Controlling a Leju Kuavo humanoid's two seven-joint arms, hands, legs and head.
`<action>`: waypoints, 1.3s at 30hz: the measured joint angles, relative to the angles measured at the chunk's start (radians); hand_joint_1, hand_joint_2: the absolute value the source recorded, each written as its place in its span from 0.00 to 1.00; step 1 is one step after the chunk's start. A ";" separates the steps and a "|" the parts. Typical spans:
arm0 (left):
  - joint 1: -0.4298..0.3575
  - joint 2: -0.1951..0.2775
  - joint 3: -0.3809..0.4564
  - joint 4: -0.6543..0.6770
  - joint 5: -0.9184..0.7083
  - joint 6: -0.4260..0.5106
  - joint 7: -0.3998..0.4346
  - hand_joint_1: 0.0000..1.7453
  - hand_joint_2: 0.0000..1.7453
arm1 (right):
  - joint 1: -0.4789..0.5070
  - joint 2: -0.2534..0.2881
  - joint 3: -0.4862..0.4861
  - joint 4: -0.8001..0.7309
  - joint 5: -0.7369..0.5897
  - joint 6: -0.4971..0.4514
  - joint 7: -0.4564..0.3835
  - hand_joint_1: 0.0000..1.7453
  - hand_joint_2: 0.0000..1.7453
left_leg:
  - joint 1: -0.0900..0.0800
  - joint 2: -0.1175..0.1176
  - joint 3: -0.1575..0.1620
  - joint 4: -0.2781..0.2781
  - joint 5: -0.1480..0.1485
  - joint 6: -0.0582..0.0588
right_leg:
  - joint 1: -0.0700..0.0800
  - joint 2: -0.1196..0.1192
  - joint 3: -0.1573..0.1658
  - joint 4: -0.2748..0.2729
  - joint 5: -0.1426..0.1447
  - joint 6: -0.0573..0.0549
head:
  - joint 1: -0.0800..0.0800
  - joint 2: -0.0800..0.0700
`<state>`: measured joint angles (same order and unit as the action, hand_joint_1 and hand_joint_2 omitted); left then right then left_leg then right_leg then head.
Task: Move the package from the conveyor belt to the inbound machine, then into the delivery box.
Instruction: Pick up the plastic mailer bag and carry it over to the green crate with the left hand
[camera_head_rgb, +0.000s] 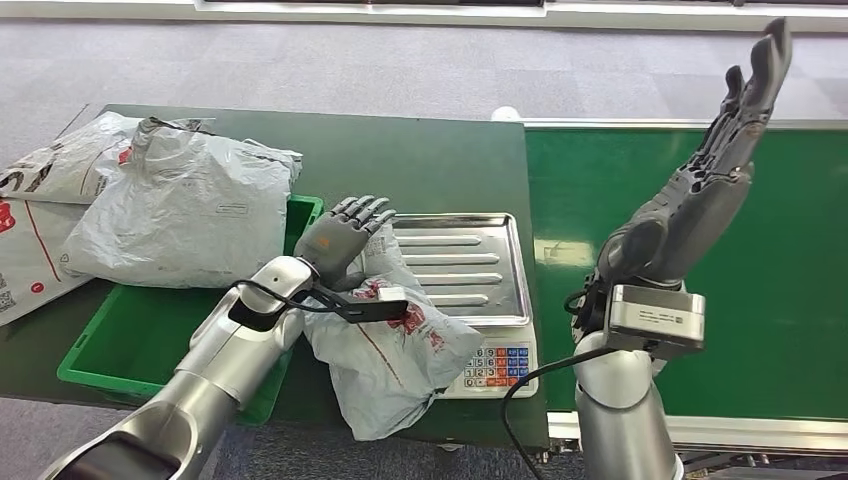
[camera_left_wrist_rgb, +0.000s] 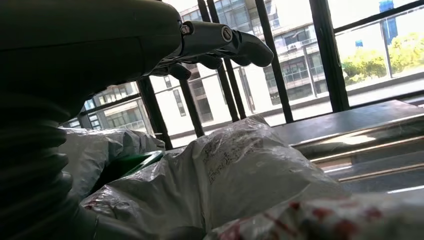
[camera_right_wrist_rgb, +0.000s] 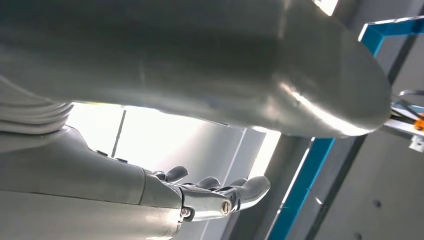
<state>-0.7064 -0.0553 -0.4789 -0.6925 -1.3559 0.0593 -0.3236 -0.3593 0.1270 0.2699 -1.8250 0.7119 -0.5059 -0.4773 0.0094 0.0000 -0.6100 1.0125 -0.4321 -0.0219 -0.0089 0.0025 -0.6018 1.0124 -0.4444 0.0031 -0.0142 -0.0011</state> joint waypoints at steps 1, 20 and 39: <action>-0.012 0.004 -0.008 0.022 0.008 -0.015 -0.011 1.00 1.00 | -0.002 0.000 -0.002 0.008 0.000 0.000 0.001 0.00 0.00 | 0.000 0.000 0.000 0.000 0.000 0.000 | 0.000 0.000 0.000 0.000 0.000 0.000 | 0.000 0.000; -0.118 0.016 -0.071 0.181 0.056 -0.117 -0.078 1.00 1.00 | -0.025 0.001 -0.049 0.054 0.013 0.019 0.017 0.00 0.00 | 0.000 0.001 0.005 -0.001 0.002 -0.002 | 0.000 0.001 0.003 0.000 0.003 -0.002 | 0.000 0.000; -0.059 0.059 0.173 -0.362 -0.144 0.352 0.310 1.00 1.00 | 0.130 0.032 -0.120 -0.070 0.097 0.046 0.008 0.00 0.00 | 0.000 0.005 -0.005 -0.001 0.003 -0.002 | 0.000 0.004 -0.008 0.001 0.003 -0.002 | 0.000 0.000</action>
<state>-0.7657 0.0040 -0.3057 -1.0549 -1.4995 0.4115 -0.0139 -0.2289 0.1590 0.1498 -1.8952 0.8086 -0.4603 -0.4692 0.0099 0.0046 -0.6151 1.0115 -0.4293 -0.0242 -0.0085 0.0066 -0.6101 1.0131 -0.4416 0.0014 -0.0142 -0.0011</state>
